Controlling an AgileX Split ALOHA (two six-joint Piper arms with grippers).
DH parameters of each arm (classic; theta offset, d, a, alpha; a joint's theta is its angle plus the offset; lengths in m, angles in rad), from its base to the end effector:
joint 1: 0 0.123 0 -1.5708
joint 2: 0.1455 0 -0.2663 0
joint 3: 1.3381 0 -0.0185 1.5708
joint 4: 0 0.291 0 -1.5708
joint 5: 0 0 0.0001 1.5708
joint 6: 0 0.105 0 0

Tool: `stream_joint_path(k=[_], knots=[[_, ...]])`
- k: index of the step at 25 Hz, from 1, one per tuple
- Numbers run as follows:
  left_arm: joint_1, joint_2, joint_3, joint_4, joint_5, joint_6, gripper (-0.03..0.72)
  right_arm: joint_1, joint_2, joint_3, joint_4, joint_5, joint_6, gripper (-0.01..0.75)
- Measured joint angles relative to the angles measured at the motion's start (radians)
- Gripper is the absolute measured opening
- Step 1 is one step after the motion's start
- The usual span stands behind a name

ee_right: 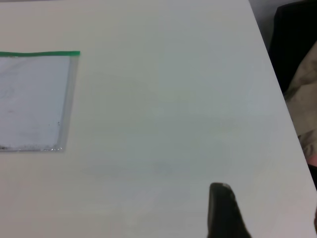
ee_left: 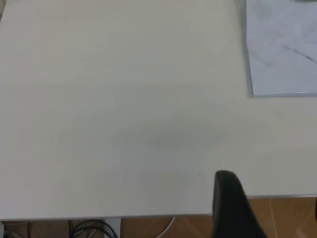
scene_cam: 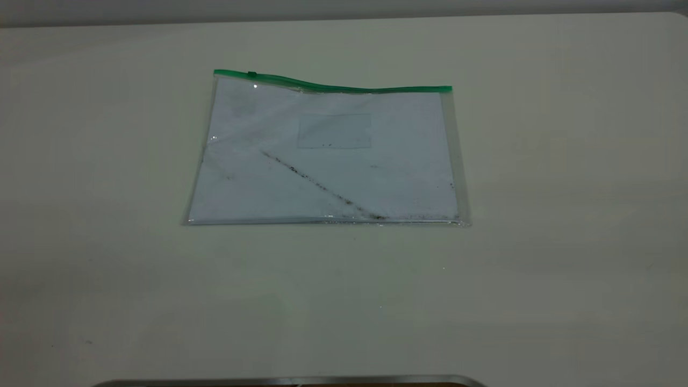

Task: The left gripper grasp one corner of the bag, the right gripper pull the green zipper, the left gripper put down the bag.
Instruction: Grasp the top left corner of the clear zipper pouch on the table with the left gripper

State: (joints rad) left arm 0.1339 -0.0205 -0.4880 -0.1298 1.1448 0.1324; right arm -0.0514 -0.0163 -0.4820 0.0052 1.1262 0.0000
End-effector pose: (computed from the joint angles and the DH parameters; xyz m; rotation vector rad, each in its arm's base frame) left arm 0.0565 -0.0049 0.2806 0.0118 2.1125 0.0017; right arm 0.0581 -0.0025 0.2794 0.0538 2.1109 -0.0244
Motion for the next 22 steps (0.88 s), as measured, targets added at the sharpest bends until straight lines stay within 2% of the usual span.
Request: stream_joint_path(k=[10,14,18,22], knots=[[0.0,0.0,0.0,0.0,0.0,0.0,0.464,0.0,0.0,0.0,0.006,0.0,0.0,0.468],[0.0,0.035,-0.013,0.0,-0.018,-0.002,0.464,0.0,0.022,0.0,0.112,-0.014,-0.009,0.468],[0.0,0.23,-0.028,-0.019,-0.1,-0.022,0.468,0.0,0.185,-0.001,0.219,-0.14,-0.147,0.483],[0.0,0.506,-0.028,-0.095,-0.265,0.02,0.503,0.0,0.444,-0.001,0.314,-0.326,-0.332,0.536]])
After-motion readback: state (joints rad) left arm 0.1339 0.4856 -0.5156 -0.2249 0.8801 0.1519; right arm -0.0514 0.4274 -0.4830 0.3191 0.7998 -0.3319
